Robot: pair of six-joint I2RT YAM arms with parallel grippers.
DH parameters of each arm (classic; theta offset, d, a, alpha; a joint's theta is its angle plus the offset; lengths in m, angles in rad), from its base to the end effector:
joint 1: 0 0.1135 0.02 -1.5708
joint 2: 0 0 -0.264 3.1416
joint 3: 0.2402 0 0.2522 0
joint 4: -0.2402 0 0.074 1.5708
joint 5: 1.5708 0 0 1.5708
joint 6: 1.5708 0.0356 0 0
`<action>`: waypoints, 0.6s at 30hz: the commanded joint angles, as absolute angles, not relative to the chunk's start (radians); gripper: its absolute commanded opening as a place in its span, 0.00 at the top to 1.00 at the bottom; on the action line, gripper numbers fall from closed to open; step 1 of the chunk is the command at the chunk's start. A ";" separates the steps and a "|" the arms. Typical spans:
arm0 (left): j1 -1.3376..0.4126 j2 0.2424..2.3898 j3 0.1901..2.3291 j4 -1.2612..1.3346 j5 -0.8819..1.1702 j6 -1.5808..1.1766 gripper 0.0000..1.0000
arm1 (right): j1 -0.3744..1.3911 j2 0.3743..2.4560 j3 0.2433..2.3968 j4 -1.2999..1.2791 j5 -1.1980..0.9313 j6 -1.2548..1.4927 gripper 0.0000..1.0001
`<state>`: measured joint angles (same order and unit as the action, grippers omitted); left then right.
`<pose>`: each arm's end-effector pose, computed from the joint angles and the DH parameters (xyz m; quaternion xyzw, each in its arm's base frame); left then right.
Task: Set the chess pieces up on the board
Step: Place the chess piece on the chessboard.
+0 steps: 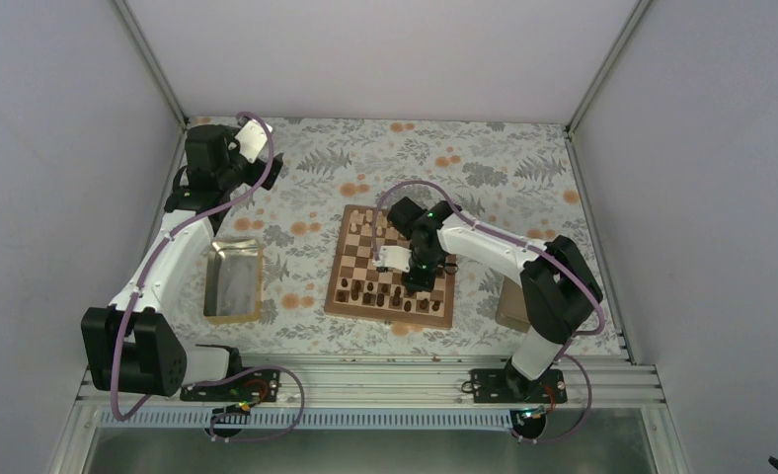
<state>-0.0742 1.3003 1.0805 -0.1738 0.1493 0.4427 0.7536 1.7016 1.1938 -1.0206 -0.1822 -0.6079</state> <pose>0.3012 -0.0277 0.3312 0.2520 0.7913 0.0405 0.5556 0.2160 0.2115 0.1996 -0.6281 0.7725 0.0922 0.0144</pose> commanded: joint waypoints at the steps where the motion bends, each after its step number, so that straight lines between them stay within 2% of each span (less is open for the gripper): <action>1: -0.069 1.292 1.083 -0.160 0.154 0.452 0.00 | 0.762 1.689 1.176 -1.003 -0.201 -0.596 0.89; 9: -0.069 1.290 1.082 -0.161 0.152 0.453 0.00 | 0.762 1.687 1.163 -0.982 -0.175 -0.593 0.84; 18: -0.069 1.291 1.081 -0.161 0.153 0.452 0.00 | 0.762 1.672 1.166 -0.993 -0.164 -0.594 0.69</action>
<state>-0.0742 1.3003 1.0805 -0.1738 0.1493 0.4427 0.7536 1.7016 1.1690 -0.9916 -0.1711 -0.5987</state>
